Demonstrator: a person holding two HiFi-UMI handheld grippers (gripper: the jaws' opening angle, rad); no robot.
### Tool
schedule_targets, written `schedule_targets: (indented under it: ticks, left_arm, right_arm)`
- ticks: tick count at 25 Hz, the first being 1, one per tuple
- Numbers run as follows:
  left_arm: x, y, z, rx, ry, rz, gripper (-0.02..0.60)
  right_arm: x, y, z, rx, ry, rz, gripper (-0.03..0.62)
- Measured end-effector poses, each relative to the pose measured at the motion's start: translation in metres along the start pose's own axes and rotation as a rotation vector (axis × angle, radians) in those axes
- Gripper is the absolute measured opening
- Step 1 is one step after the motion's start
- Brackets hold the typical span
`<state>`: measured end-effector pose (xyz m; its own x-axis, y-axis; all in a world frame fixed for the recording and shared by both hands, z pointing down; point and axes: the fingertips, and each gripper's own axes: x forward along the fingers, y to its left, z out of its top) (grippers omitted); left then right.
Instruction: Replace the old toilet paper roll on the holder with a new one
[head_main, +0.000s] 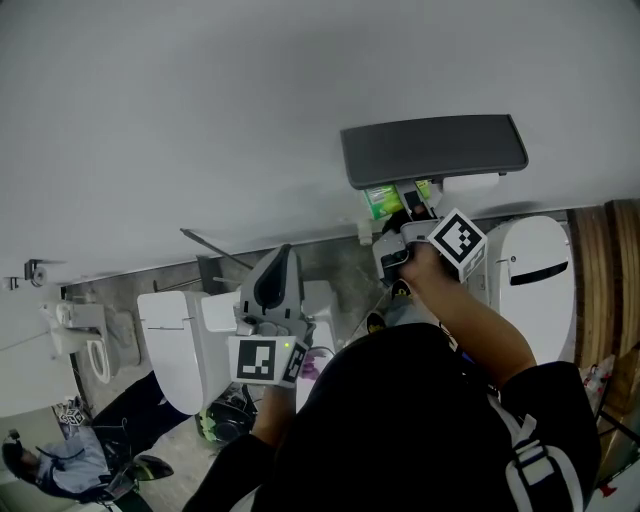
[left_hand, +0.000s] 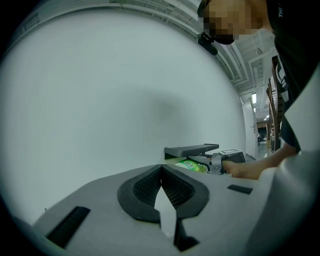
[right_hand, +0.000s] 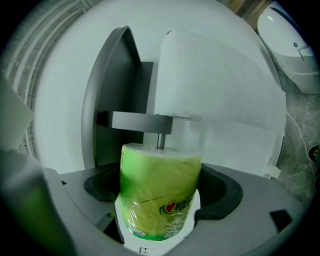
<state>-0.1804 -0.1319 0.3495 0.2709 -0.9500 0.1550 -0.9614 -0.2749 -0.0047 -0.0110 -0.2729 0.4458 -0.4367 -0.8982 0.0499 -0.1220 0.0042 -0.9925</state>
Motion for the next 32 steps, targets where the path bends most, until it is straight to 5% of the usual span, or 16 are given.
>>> schedule_targets:
  ticks: [32]
  left_arm:
    - [-0.001,-0.02,0.003,0.028,-0.002,-0.028,0.023]
  right_arm:
    - [-0.008,-0.011,0.021,-0.002,-0.108,-0.007,0.446]
